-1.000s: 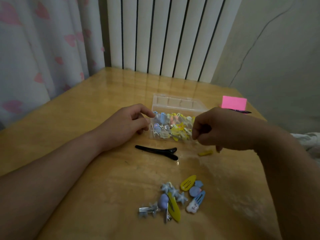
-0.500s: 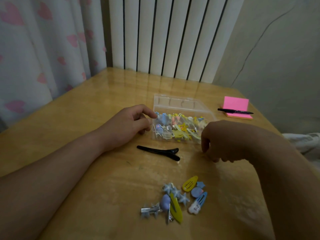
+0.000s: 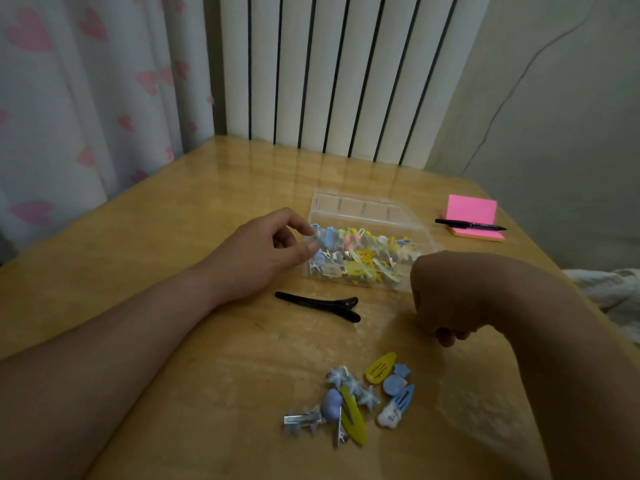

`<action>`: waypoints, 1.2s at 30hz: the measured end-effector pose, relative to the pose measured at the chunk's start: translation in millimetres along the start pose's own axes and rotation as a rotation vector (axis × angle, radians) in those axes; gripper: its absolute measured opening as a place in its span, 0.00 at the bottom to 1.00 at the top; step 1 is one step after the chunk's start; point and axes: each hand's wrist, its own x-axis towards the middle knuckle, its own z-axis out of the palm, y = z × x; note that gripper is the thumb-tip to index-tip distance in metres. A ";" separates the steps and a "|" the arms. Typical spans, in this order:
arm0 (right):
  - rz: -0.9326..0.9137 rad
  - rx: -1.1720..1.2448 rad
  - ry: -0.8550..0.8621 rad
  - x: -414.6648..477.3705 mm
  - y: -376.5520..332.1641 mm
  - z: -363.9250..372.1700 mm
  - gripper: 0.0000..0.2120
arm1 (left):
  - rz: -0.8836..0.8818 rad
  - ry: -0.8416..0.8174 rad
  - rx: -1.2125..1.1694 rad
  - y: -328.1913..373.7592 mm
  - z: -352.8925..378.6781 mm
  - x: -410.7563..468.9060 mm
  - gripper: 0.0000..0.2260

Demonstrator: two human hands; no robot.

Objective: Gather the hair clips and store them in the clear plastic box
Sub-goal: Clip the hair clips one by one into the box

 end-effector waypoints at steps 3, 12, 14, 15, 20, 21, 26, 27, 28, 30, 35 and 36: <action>-0.081 -0.002 -0.004 -1.8 -5.3 -0.7 0.12 | -0.005 -0.007 -0.002 0.3 -0.5 0.2 0.10; -0.168 0.658 0.838 34.2 16.1 -1.2 0.04 | -0.007 -0.022 -0.003 -2.9 -0.2 2.6 0.09; -0.127 0.613 0.794 46.8 14.7 6.2 0.03 | -0.009 -0.022 -0.005 -2.7 -0.6 2.5 0.09; -0.115 0.605 0.774 50.6 14.0 7.9 0.02 | -0.011 -0.021 -0.004 -2.5 -0.9 2.4 0.09; -0.093 0.539 0.722 62.2 11.6 8.4 0.02 | -0.005 -0.016 -0.002 -0.8 -1.0 2.3 0.10; -0.093 0.536 0.716 63.9 11.0 9.7 0.03 | -0.002 -0.014 0.001 -0.8 -0.6 2.5 0.10; -0.104 0.567 0.811 63.4 14.4 12.5 0.04 | -0.022 -0.024 0.011 -0.7 -2.3 2.0 0.10; -0.119 0.576 0.834 60.2 14.9 11.1 0.04 | -0.023 -0.027 0.013 -0.5 -2.9 1.8 0.10; -0.145 0.590 0.846 55.4 15.2 9.4 0.04 | -0.023 -0.028 0.015 -0.3 -3.3 1.6 0.10; -0.244 0.638 0.834 43.3 14.6 4.6 0.04 | -0.021 -0.028 0.012 0.0 -3.6 1.1 0.10; -0.517 0.506 0.503 10.3 8.9 -5.8 0.04 | -0.025 -0.035 0.011 1.4 -4.1 -0.3 0.10; -0.533 0.430 0.419 6.1 7.8 -6.5 0.04 | -0.023 -0.035 0.009 1.9 -4.0 -0.6 0.10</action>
